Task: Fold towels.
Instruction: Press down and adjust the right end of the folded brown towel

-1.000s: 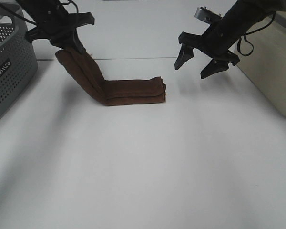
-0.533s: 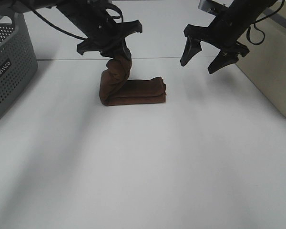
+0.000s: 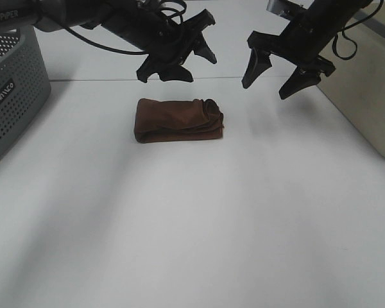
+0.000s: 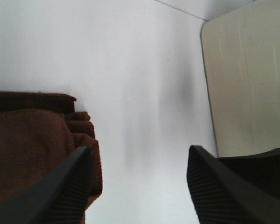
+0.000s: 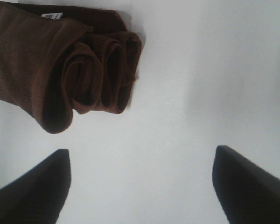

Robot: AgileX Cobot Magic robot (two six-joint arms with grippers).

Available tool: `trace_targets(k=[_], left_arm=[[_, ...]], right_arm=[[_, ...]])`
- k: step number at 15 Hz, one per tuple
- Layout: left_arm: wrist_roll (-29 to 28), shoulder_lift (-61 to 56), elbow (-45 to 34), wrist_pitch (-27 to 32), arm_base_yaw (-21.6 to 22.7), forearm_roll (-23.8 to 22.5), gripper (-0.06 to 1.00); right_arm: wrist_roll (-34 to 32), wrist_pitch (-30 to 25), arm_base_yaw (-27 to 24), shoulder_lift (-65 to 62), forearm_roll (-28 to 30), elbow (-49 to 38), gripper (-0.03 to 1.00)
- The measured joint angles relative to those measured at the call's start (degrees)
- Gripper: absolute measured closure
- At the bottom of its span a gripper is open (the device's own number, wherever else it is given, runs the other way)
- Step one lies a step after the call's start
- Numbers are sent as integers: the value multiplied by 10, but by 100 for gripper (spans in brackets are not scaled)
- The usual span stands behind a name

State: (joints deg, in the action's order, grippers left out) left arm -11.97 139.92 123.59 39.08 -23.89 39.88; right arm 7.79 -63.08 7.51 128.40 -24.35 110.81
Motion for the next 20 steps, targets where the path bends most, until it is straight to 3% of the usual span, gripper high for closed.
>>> trace_targets(k=[2,8,11,14,20], left_arm=[[30,0,29,11,8,2,37],[48,0,125,93,100,-61,37],[48,0,131,113,128,-73,37],[48,0,131,125,134,-81,37],[48,0,132,149,134,-91,37]], right_arm=[[22,1,0,0,-56,0,19],[165,56,46,32,-323,0,19],[229,78,81,76,-401,0,19],[244,103,92,117,-447,0,19],[226,104,46,152,-437,0,19]])
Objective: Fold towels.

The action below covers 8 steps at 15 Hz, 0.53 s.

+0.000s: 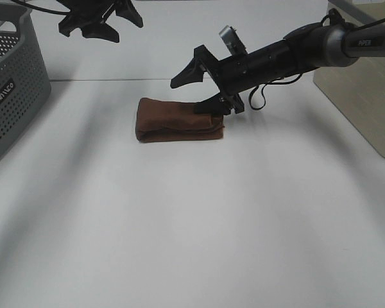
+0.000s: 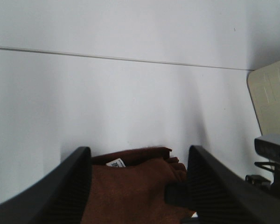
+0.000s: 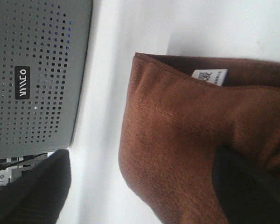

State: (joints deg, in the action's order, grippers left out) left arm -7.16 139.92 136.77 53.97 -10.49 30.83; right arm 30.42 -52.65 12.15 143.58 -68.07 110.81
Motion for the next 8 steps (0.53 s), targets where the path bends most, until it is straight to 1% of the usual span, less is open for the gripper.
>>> trace_targets(k=[2,3,4,5,6,7,8], left_arm=[[10,0,0,26,0,-8,37],[15,0,0,53,0,-16,37],[16,0,0,78,0,-23,37],[17,0,0,104,-1,-33,37],[19,-11,0,148,-3,-70,37],[19,-11,0,148,-3,-70,37],[19,-26,0,152,-4,-100,37]], right_arm=[[0,-21,-18,-6,18,0,19],[0,-36,-26,-18,38,0,19],[-1,-53,-32,-33,68,0,19],[-6,-70,-34,-52,112,0,19],[-49,-96,-33,-99,201,0,19],[-49,-96,-33,-99,201,0,19],[-77,-107,-33,-125,234,0,19]])
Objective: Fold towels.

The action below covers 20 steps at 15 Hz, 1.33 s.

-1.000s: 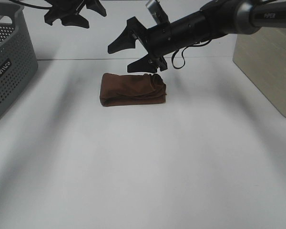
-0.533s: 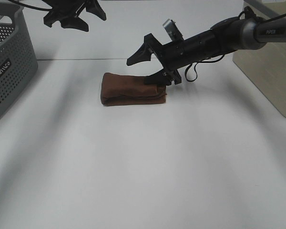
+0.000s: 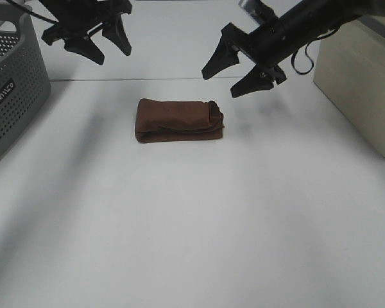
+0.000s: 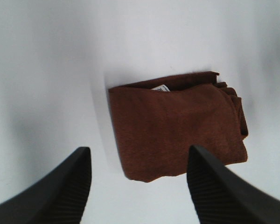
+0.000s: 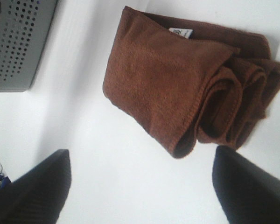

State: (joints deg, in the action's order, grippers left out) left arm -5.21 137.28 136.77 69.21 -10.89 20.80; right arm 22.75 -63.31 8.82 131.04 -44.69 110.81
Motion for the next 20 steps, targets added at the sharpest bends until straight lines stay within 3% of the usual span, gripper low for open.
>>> trace_targets(k=[3,5,8,11,16,20], left_arm=[[2,-85,-1,2,-7,-87,37],[2,-149,-10,2,-20,-120,37],[2,-309,-167,3,-61,-186,37],[2,-471,-339,3,-89,-205,37],[2,-764,-594,4,-92,-217,37],[4,-970,-745,5,-92,-217,37]], right_arm=[[-62,-43,0,-77,85,0,19],[-99,-57,0,-130,130,0,19],[-158,-58,0,-269,242,-60,19],[-189,-60,0,-407,316,-160,19],[-192,-62,0,-666,340,-352,19],[-192,-62,0,-841,340,-472,19]])
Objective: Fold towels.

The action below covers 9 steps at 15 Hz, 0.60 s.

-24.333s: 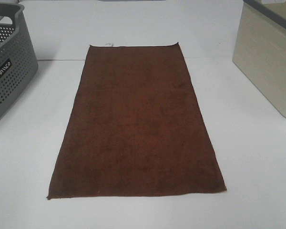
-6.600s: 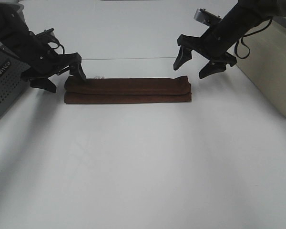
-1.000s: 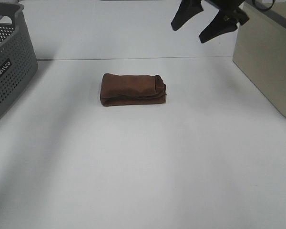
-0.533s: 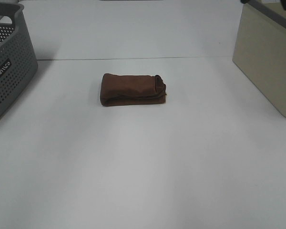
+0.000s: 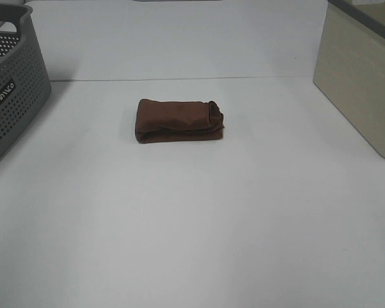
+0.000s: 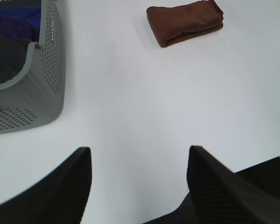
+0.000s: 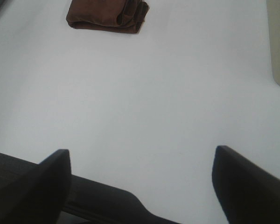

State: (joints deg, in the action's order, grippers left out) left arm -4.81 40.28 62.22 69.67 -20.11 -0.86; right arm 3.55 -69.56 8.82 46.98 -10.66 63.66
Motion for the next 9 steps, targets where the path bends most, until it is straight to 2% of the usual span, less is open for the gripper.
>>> trace_targets(k=[6,9], left_arm=[[42,-321,-187,3,0,-1,37],[48,-402,-250,4,0,0,37]], right_arm=[[0,-1,0,-270,22,-187,19],[-2,-2,0,-378,53,-259,19]])
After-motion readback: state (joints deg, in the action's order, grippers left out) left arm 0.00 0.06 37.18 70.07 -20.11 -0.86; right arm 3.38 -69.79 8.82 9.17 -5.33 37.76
